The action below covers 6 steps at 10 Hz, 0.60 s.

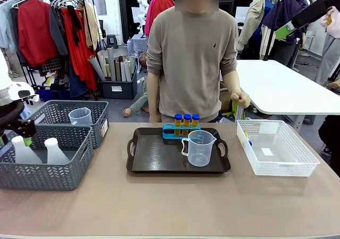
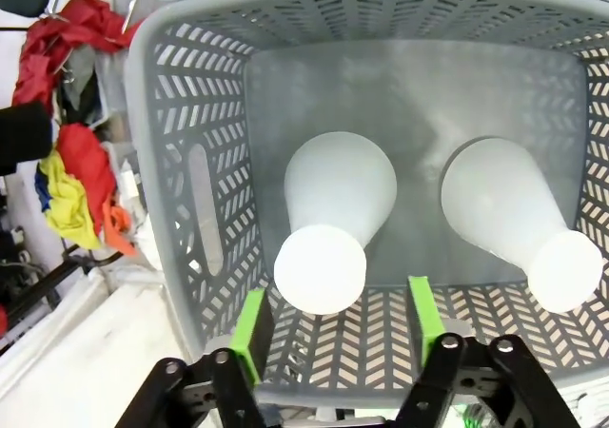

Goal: Prepare the laboratory tools.
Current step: Pick up one Small flask and place it on the Handle tray.

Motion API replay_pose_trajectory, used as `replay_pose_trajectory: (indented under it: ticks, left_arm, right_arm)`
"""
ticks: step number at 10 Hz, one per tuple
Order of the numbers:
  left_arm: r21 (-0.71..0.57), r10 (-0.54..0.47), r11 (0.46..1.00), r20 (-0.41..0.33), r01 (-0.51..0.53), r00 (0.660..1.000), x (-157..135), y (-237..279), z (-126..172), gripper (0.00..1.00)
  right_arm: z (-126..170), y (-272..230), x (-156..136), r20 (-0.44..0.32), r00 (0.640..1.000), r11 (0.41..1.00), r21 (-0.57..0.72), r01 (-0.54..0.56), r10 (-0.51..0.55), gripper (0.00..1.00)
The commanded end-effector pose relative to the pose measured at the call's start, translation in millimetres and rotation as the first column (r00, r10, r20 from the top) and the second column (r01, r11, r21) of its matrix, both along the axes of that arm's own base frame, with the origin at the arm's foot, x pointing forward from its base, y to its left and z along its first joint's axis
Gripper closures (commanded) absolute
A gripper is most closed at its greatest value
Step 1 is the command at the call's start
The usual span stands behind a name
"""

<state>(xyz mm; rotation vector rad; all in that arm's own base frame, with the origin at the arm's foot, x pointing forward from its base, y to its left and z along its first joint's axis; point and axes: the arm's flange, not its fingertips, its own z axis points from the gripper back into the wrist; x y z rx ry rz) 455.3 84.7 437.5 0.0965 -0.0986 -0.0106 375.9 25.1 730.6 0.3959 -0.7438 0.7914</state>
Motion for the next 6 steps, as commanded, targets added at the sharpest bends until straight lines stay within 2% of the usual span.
replay_pose_trajectory:
  ticks: [1, 2, 3, 6]
  left_arm:
    - [-0.015, 0.031, 0.999, 0.007, -0.031, 0.999, -2.6, 1.2, -2.2, 0.74]
    - [-0.014, 0.032, 0.999, 0.003, -0.032, 0.999, -2.9, 1.6, -2.3, 0.93]
    - [-0.015, 0.034, 0.999, -0.002, -0.034, 0.999, -2.7, 0.7, -3.5, 1.0]
    - [-0.017, 0.047, 0.999, -0.016, -0.048, 0.999, -8.5, 0.8, -1.8, 1.0]
  right_arm:
    - [1.2, 0.2, -1.0, 0.003, 1.0, 1.0, 0.002, -0.008, 0.008, 0.0]
    - [1.2, 0.2, -1.0, 0.003, 1.0, 1.0, 0.002, -0.008, 0.008, 0.0]
    - [1.2, 0.2, -1.0, 0.003, 1.0, 1.0, 0.002, -0.008, 0.008, 0.0]
    - [1.2, 0.2, -1.0, 0.003, 1.0, 1.0, 0.002, -0.008, 0.008, 0.0]
